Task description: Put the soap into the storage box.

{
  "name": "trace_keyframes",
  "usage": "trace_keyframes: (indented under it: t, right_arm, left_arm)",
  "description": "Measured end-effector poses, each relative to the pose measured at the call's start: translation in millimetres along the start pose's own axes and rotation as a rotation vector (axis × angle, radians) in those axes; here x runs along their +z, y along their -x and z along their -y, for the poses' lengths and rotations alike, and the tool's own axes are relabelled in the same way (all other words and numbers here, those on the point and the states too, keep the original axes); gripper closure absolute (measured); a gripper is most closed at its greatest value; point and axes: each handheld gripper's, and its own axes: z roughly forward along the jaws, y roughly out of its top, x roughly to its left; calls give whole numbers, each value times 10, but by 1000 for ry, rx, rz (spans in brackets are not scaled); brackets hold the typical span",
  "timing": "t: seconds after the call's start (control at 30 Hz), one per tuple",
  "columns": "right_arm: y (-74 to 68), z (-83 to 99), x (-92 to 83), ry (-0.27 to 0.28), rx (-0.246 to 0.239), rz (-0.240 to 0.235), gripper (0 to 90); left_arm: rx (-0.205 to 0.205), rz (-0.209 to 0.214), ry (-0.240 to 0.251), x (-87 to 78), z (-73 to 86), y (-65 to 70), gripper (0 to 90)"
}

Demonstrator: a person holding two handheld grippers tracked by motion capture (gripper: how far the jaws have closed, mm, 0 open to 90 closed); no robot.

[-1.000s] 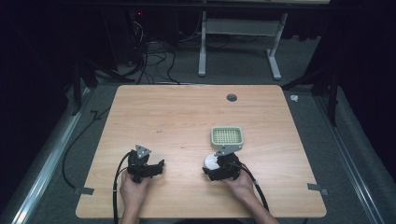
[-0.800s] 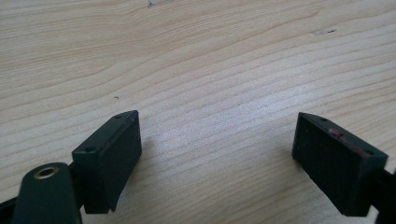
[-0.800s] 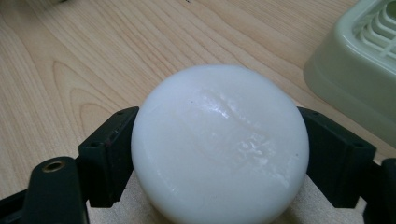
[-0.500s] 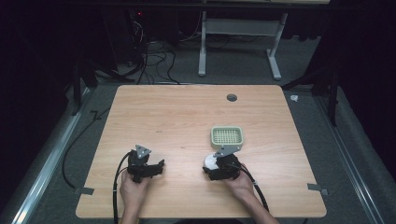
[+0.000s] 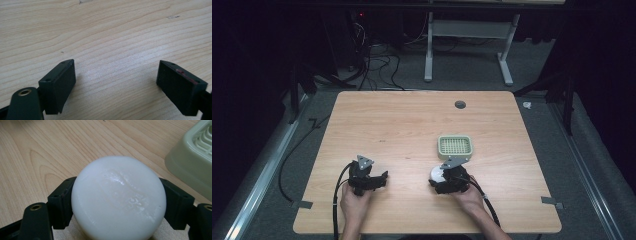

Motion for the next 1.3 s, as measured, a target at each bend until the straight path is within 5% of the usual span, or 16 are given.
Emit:
trace_keyframes:
  t: [1.3]
  right_arm:
    - [92, -80, -309, 71, 57, -30, 246]
  left_arm:
    - [-1, 1, 0, 0, 0, -1, 162]
